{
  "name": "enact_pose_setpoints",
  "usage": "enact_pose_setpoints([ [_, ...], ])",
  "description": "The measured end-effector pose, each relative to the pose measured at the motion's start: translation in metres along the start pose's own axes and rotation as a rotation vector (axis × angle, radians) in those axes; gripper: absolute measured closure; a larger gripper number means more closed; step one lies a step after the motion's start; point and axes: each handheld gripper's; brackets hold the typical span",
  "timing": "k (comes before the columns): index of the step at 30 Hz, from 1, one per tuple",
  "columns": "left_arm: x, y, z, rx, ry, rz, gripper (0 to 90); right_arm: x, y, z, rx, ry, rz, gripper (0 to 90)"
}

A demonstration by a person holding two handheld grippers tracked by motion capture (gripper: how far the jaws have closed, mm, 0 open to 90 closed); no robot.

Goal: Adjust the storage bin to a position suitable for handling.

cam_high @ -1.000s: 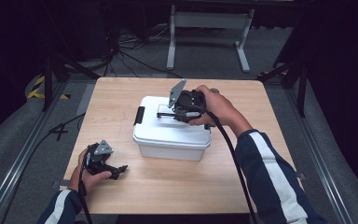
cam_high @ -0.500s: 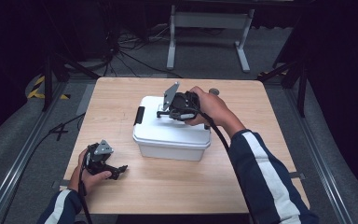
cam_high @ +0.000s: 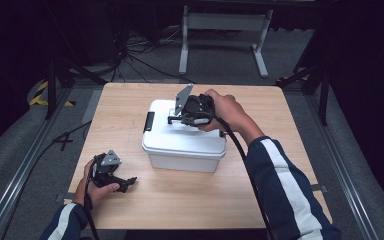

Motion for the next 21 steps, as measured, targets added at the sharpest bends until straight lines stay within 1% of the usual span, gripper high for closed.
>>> enact_pose_setpoints([
  [3, 0.000, 0.000, 0.000, 0.000, 0.000, 0.000, 0.0, 0.000, -0.004, -0.001, -0.005, -0.002, 0.007, 84.2],
  [5, 0.000, 0.000, 0.000, 0.000, -0.001, 0.001, 0.0, 0.000, -0.006, -0.001, -0.011, -0.003, 0.002, 84.4],
  [7, 0.000, 0.000, 0.000, -0.001, 0.000, 0.005, 0.0, -0.001, -0.012, -0.002, -0.030, 0.003, -0.003, 84.5],
  [10, 0.000, 0.000, 0.000, -0.002, 0.000, 0.006, 0.0, -0.003, -0.019, -0.002, -0.041, 0.000, -0.010, 84.5],
  [12, 0.000, 0.000, 0.000, -0.002, 0.000, 0.006, 0.0, -0.004, -0.022, -0.002, -0.049, 0.002, -0.004, 84.4],
  [15, 0.000, 0.000, 0.000, -0.002, 0.001, 0.006, 0.0, -0.006, -0.024, -0.002, -0.051, 0.005, -0.002, 84.4],
  [20, 0.000, 0.000, 0.000, -0.001, -0.001, 0.001, 0.0, -0.010, -0.033, -0.002, -0.062, 0.003, -0.014, 84.4],
  [21, 0.000, 0.000, 0.000, 0.000, -0.001, -0.001, 0.0, -0.011, -0.034, -0.002, -0.072, 0.003, -0.020, 84.4],
])
Point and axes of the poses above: each handheld gripper's, and its own axes: y roughly forward along the jaws, x roughly out of its top, z roughly to its left, and after that the axes turned 14 degrees about -y, right-handed
